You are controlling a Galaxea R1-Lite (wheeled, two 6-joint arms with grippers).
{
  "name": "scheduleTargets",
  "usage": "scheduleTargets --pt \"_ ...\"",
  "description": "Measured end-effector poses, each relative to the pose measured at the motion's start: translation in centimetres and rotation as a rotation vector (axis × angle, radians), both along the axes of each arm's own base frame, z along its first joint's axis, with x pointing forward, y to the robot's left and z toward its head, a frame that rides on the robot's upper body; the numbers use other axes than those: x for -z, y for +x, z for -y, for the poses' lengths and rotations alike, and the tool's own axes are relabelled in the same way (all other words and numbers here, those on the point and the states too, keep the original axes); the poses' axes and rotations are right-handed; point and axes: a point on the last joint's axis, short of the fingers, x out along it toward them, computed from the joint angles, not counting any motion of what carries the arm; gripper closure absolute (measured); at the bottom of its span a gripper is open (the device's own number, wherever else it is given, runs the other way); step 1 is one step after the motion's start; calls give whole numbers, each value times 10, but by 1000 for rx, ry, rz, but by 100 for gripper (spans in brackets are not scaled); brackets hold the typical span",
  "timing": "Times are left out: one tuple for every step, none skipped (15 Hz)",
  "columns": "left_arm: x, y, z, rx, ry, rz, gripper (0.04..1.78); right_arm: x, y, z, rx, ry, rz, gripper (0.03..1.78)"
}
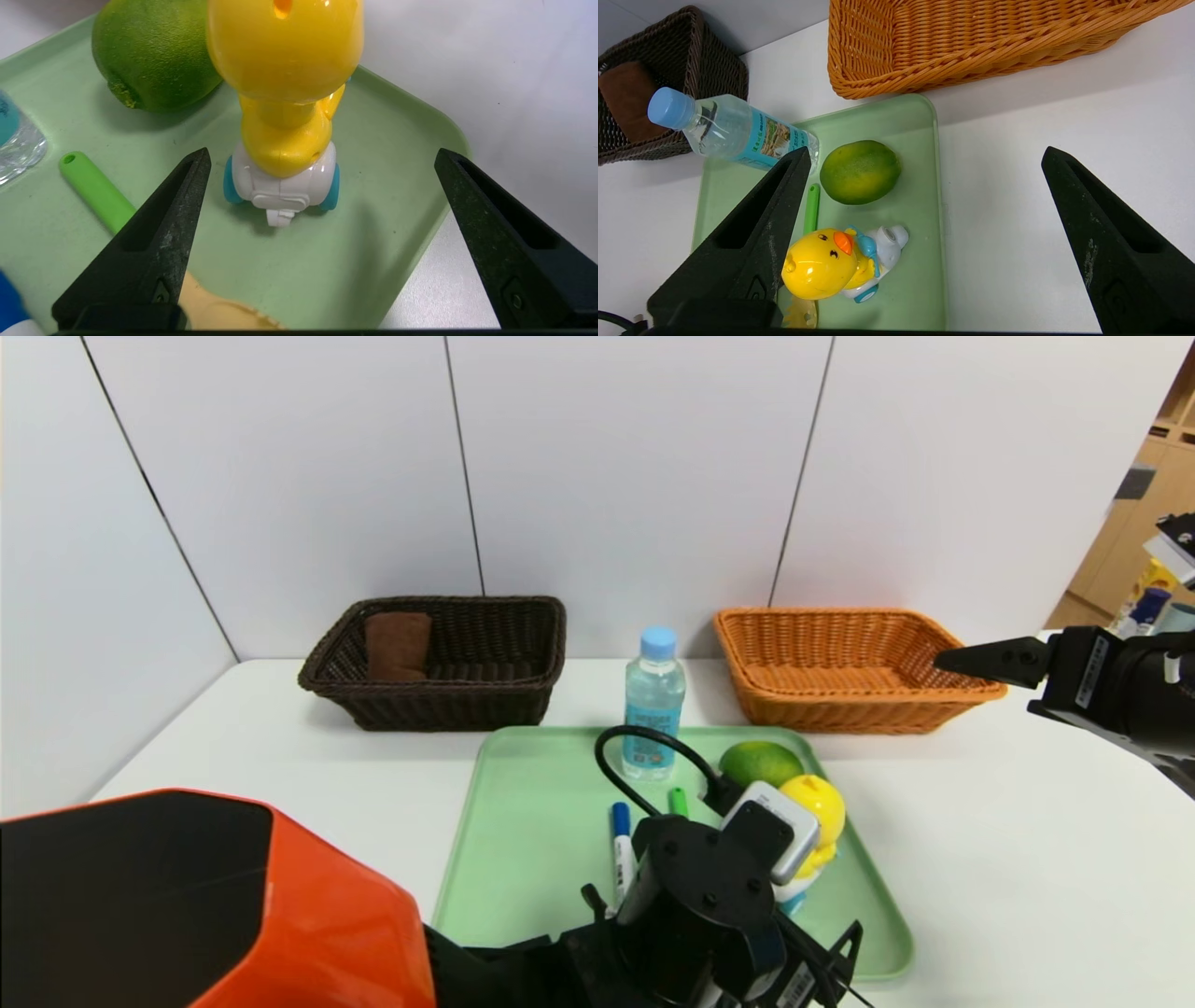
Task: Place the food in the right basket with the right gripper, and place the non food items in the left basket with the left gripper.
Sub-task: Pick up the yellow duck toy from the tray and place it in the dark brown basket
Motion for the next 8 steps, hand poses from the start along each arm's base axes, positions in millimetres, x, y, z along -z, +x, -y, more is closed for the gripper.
scheduleTargets --pt "1 4 4 -4 2 -1 13 0 0 0 0 0 0 10" --pt "3 8 6 -11 16 -7 13 0 0 0 0 0 0 10" --pt "5 11 8 -17 25 -12 13 0 0 0 0 0 0 10" --pt "6 14 8 -22 26 -12 13 0 0 0 -2 1 1 10" --pt "7 16 9 -25 26 -13 13 0 0 0 -3 2 1 10" --pt "8 18 10 -29 29 -14 13 0 0 0 -3 2 1 10" --pt "8 19 11 -32 26 -13 13 0 -1 0 -3 2 -1 10" --pt "8 21 12 -33 23 -11 13 0 -2 0 -2 2 0 10"
